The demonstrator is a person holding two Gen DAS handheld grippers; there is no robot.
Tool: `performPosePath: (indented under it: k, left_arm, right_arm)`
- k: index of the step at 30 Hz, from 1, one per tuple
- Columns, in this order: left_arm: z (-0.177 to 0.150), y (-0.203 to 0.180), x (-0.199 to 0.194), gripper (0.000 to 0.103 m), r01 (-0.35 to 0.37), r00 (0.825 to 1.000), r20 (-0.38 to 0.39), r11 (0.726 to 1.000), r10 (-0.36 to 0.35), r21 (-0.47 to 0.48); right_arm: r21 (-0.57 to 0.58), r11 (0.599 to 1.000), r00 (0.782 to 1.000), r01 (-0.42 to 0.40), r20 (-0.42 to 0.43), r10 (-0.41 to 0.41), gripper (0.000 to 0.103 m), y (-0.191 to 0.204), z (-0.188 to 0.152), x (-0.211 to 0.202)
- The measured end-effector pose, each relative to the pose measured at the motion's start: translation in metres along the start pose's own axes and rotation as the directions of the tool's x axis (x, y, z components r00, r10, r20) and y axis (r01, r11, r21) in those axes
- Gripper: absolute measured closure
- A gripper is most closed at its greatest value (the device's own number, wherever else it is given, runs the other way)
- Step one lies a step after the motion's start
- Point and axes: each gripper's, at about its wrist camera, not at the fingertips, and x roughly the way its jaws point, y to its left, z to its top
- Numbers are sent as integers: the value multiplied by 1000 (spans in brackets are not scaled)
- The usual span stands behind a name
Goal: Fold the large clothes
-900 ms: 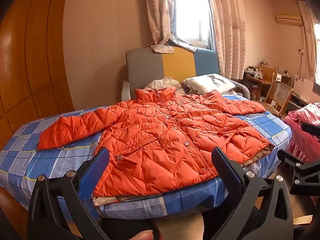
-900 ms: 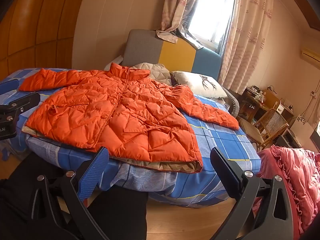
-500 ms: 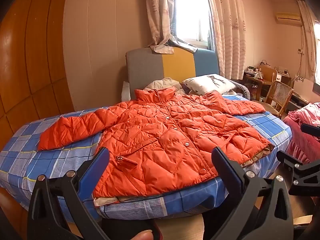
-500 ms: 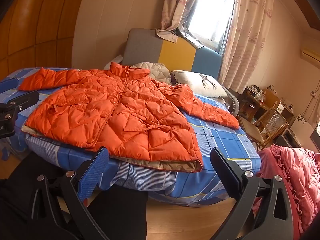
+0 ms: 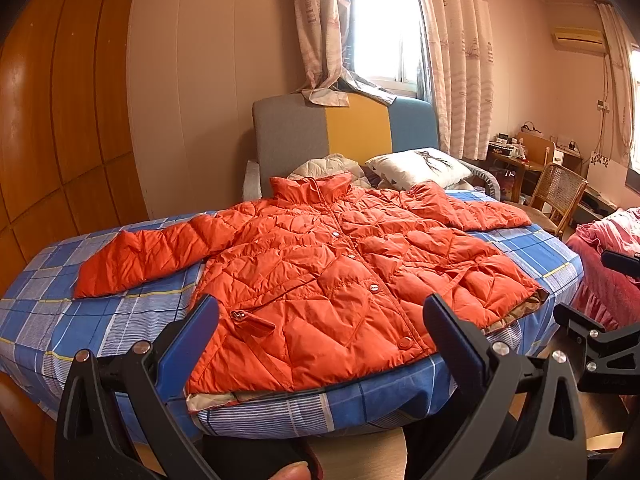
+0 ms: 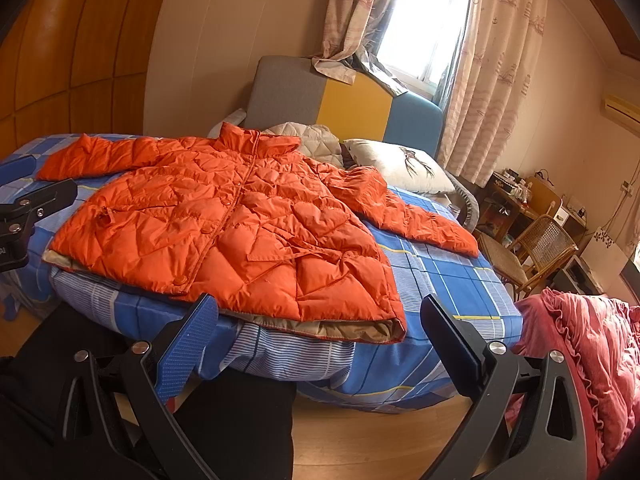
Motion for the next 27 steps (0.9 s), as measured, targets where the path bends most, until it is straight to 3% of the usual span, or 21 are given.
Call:
performPosePath:
  k: [27]
  left_arm:
    - [-2, 1, 3, 2, 5, 1000, -6, 1000, -5, 2]
  right_arm:
    - [2, 1000, 1000, 0, -4, 0, 3, -3, 0, -1]
